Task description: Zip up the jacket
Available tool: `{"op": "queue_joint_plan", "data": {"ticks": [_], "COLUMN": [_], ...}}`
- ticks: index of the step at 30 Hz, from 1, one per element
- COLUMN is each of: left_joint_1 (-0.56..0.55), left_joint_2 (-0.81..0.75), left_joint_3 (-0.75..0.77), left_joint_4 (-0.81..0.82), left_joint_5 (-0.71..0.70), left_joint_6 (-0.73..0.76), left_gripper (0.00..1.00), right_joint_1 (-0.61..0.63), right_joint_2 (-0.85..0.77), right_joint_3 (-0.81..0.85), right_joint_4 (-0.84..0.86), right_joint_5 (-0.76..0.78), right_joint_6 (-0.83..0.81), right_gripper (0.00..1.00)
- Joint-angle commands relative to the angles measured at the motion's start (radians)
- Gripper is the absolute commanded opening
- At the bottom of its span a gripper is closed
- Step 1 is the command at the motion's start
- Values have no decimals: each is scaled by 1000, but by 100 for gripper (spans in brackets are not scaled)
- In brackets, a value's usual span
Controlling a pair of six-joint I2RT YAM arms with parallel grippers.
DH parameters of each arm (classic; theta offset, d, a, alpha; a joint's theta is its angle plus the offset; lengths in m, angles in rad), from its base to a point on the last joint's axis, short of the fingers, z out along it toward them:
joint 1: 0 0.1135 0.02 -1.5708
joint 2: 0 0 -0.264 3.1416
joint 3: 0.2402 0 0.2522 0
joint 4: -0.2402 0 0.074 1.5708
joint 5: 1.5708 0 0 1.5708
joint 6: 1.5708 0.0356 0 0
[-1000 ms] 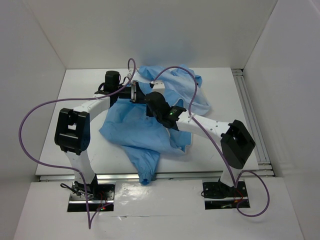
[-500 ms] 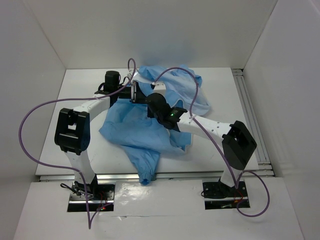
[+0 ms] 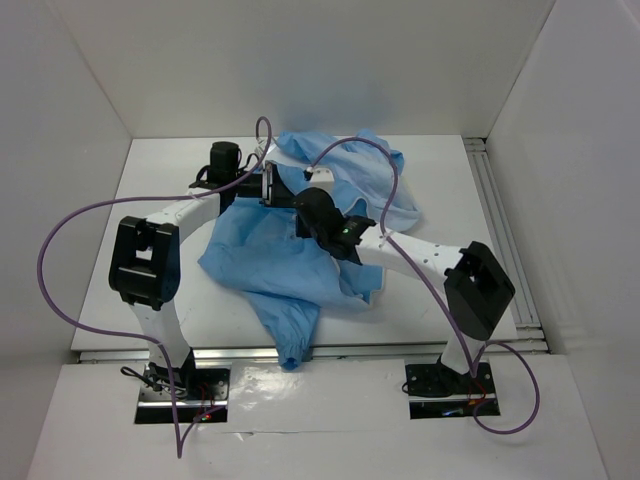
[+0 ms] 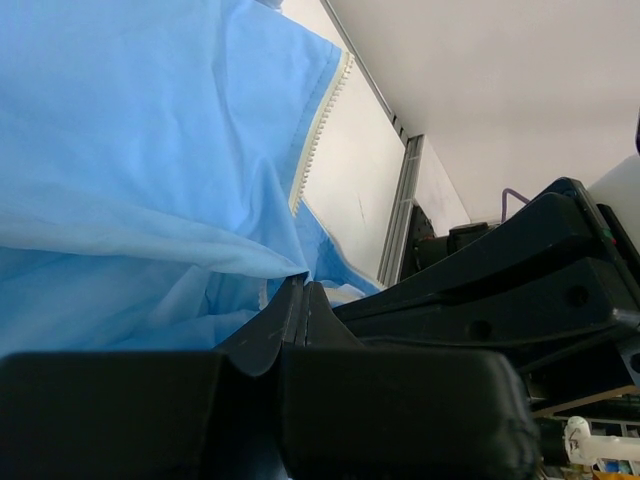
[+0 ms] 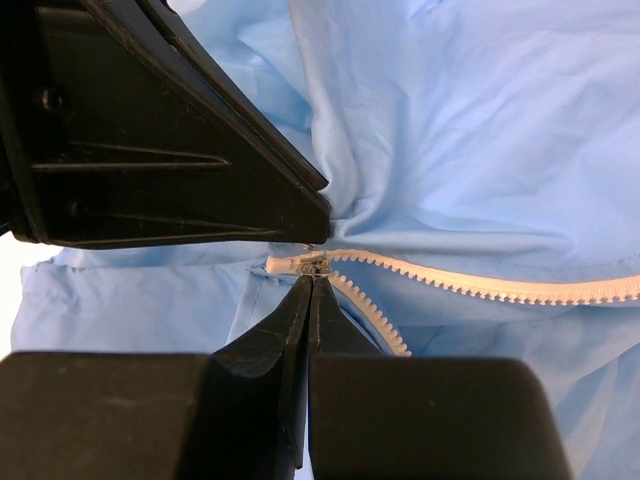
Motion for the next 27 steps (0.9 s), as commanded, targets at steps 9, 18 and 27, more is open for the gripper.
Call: {"op": "queue_joint_plan", "data": {"ticks": [9,18,27], "left_joint_1": [1,1,1], "left_joint_2": [-55,-55,-46], "left_joint_3": [89,101,138], "left_joint_4": [-99,-142,-247], "left_joint_5": [-10,-20,-56], "left_joint_6": [94,126,195], "left_gripper": [0,0,0], "right_joint_1": [-54,-132,-163], "right_joint_2": [-87,-105,-147], "right_joint_3": [-67,-124,-159], "right_joint_4": [41,106,106], "right_joint_5": [-33,-164,-168], "right_joint_6": [-1,-53,-73], "right_gripper": [0,0,0]}}
